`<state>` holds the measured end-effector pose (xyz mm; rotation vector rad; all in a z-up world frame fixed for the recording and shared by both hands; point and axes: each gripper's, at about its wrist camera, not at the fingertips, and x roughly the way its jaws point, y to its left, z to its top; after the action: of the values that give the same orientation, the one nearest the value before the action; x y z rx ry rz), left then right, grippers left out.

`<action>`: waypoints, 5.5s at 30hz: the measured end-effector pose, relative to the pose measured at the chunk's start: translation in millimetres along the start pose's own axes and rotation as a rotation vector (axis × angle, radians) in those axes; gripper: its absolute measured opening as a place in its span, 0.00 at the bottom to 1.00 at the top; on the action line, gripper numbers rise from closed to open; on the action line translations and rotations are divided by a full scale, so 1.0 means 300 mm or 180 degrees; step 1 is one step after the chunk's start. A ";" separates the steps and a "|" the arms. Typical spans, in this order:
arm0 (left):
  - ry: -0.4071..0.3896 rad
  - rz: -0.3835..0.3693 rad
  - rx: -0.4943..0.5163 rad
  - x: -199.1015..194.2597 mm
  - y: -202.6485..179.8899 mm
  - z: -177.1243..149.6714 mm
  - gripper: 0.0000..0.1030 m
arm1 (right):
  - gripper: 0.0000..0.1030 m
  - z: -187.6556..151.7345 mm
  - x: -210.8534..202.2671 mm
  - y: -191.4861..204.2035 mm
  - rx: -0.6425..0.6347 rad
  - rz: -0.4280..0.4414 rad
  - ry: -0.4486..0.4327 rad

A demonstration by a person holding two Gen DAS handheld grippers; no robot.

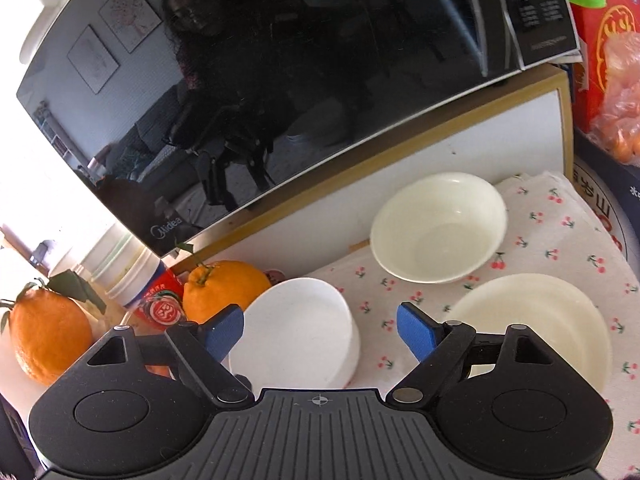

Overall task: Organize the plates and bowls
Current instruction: 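Move both grippers to the white bowl and close on its rim, then lift the white bowl with both grippers and carry it toward the plate stack, then lower the white bowl onto the white plate and open both grippers, then move both grippers to the larger cream bowl and close on its rim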

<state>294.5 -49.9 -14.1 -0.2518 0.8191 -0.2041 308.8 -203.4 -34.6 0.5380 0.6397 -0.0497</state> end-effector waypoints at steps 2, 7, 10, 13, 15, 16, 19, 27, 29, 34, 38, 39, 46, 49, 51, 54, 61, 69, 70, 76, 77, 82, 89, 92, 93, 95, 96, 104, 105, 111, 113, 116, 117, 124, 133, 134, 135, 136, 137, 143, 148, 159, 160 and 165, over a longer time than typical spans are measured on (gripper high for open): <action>0.0009 -0.0035 -0.0041 0.003 0.010 -0.002 0.37 | 0.74 -0.008 0.018 0.007 0.0025 0.0006 0.0011; -0.0051 -0.0107 -0.0030 -0.003 0.015 -0.004 0.32 | 0.55 -0.025 0.059 0.002 0.0132 -0.0051 0.0089; -0.0041 -0.0141 -0.0047 0.001 0.020 -0.003 0.28 | 0.47 -0.037 0.075 -0.004 0.0156 -0.0081 0.0130; -0.0018 -0.0170 -0.0057 0.011 0.024 0.001 0.23 | 0.39 -0.048 0.087 -0.014 0.0167 -0.0125 0.0170; -0.0012 -0.0176 -0.0043 0.017 0.024 0.003 0.18 | 0.36 -0.053 0.092 -0.022 0.0179 -0.0147 0.0190; -0.0009 -0.0184 -0.0040 0.020 0.024 0.003 0.18 | 0.33 -0.057 0.094 -0.027 0.0191 -0.0149 0.0199; 0.0000 -0.0199 -0.0042 0.023 0.024 0.003 0.15 | 0.28 -0.064 0.097 -0.038 0.0219 -0.0130 0.0227; -0.0020 -0.0202 0.0034 0.029 0.023 0.002 0.08 | 0.13 -0.079 0.111 -0.050 0.0213 -0.0151 0.0274; -0.0023 -0.0195 0.0059 0.028 0.020 0.003 0.08 | 0.12 -0.079 0.109 -0.055 0.0217 -0.0152 0.0288; -0.0026 -0.0167 0.0117 0.005 0.009 0.009 0.08 | 0.13 -0.074 0.091 -0.041 0.0193 -0.0161 0.0324; -0.0040 -0.0172 0.0204 -0.039 -0.003 0.013 0.08 | 0.13 -0.071 0.053 -0.019 0.0131 -0.0161 0.0327; -0.0036 -0.0175 0.0229 -0.052 -0.006 0.011 0.08 | 0.13 -0.070 0.039 -0.012 0.0109 -0.0170 0.0328; 0.0017 -0.0185 0.0373 -0.137 -0.023 -0.011 0.08 | 0.13 -0.061 -0.079 0.034 0.0061 -0.0217 0.0371; 0.0048 -0.0192 0.0398 -0.173 -0.021 -0.030 0.08 | 0.13 -0.070 -0.124 0.042 0.0087 -0.0231 0.0404; 0.0077 -0.0192 0.0408 -0.197 -0.020 -0.042 0.08 | 0.13 -0.085 -0.154 0.042 0.0111 -0.0216 0.0416; 0.0124 -0.0158 0.0445 -0.236 -0.019 -0.062 0.08 | 0.13 -0.114 -0.199 0.049 0.0112 -0.0199 0.0437; 0.0189 -0.0159 0.0459 -0.329 0.007 -0.096 0.08 | 0.13 -0.178 -0.269 0.085 0.0083 -0.0221 0.0523; 0.0305 -0.0161 0.0429 -0.360 0.066 -0.160 0.09 | 0.13 -0.257 -0.289 0.096 0.0091 -0.0206 0.0678; 0.0328 -0.0166 0.0433 -0.358 0.072 -0.166 0.09 | 0.13 -0.268 -0.285 0.093 0.0105 -0.0217 0.0727; 0.0455 -0.0185 0.0443 -0.358 0.114 -0.188 0.09 | 0.13 -0.330 -0.252 0.087 0.0110 -0.0290 0.1026; 0.0477 -0.0180 0.0450 -0.356 0.118 -0.190 0.09 | 0.13 -0.333 -0.247 0.085 0.0129 -0.0277 0.1047; 0.0617 -0.0144 0.0436 -0.331 0.141 -0.205 0.09 | 0.13 -0.347 -0.225 0.078 0.0195 -0.0240 0.1124; 0.0742 -0.0154 0.0504 -0.316 0.146 -0.219 0.09 | 0.13 -0.364 -0.190 0.075 0.0139 -0.0338 0.1246; 0.0752 -0.0137 0.0541 -0.315 0.144 -0.221 0.09 | 0.13 -0.366 -0.185 0.077 0.0097 -0.0354 0.1251; 0.0757 -0.0133 0.0540 -0.315 0.144 -0.222 0.09 | 0.13 -0.367 -0.184 0.076 0.0092 -0.0356 0.1255; 0.0769 -0.0119 0.0539 -0.312 0.146 -0.221 0.09 | 0.13 -0.370 -0.181 0.074 0.0097 -0.0359 0.1269; 0.0772 -0.0123 0.0534 -0.312 0.147 -0.222 0.09 | 0.13 -0.372 -0.180 0.073 0.0101 -0.0364 0.1277; 0.0778 -0.0128 0.0530 -0.311 0.147 -0.220 0.09 | 0.16 -0.375 -0.177 0.077 0.0065 -0.0368 0.1278; 0.0778 -0.0127 0.0530 -0.311 0.147 -0.221 0.09 | 0.17 -0.375 -0.177 0.078 0.0055 -0.0369 0.1275; 0.0765 -0.0101 0.0558 -0.314 0.145 -0.225 0.10 | 0.17 -0.368 -0.185 0.078 0.0036 -0.0366 0.1241; 0.0740 -0.0090 0.0580 -0.319 0.141 -0.224 0.12 | 0.17 -0.365 -0.190 0.077 0.0045 -0.0359 0.1231; 0.0710 -0.0064 0.0608 -0.330 0.138 -0.220 0.13 | 0.17 -0.360 -0.196 0.075 0.0061 -0.0333 0.1230; 0.0699 -0.0057 0.0611 -0.334 0.138 -0.219 0.15 | 0.17 -0.358 -0.198 0.075 0.0071 -0.0320 0.1238; 0.0606 -0.0030 0.0602 -0.361 0.138 -0.206 0.24 | 0.32 -0.339 -0.231 0.074 0.0094 -0.0217 0.1187; 0.0439 -0.0038 0.0642 -0.406 0.113 -0.189 0.59 | 0.58 -0.280 -0.326 0.046 0.0140 -0.0045 0.0962; 0.0406 -0.0037 0.0644 -0.413 0.108 -0.187 0.65 | 0.60 -0.274 -0.338 0.040 0.0146 -0.0038 0.0930; 0.0378 -0.0039 0.0652 -0.420 0.103 -0.186 0.69 | 0.62 -0.268 -0.348 0.035 0.0147 -0.0034 0.0901; 0.0354 -0.0042 0.0664 -0.426 0.097 -0.185 0.71 | 0.62 -0.261 -0.359 0.029 0.0151 -0.0035 0.0869; 0.0326 -0.0042 0.0682 -0.432 0.089 -0.183 0.75 | 0.63 -0.256 -0.369 0.022 0.0163 -0.0041 0.0843; 0.0185 -0.0060 0.0706 -0.467 0.046 -0.181 0.88 | 0.72 -0.228 -0.421 -0.028 0.0213 -0.0115 0.0672; 0.0097 -0.0079 0.0798 -0.486 -0.017 -0.179 0.94 | 0.76 -0.200 -0.466 -0.080 0.0205 -0.0168 0.0516; 0.0049 -0.0015 0.1085 -0.420 -0.166 -0.155 0.99 | 0.82 -0.130 -0.532 -0.264 0.0450 -0.0230 0.0156; 0.0034 -0.0023 0.1078 -0.408 -0.179 -0.148 0.99 | 0.82 -0.125 -0.531 -0.286 0.0517 -0.0228 0.0128; 0.0046 -0.0051 0.1102 -0.320 -0.258 -0.116 0.99 | 0.82 -0.102 -0.504 -0.391 0.0802 -0.0200 0.0010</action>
<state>198.2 -102.0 52.7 0.0685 0.7821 -0.3584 145.7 -307.4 -21.7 0.7609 0.6573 -0.1904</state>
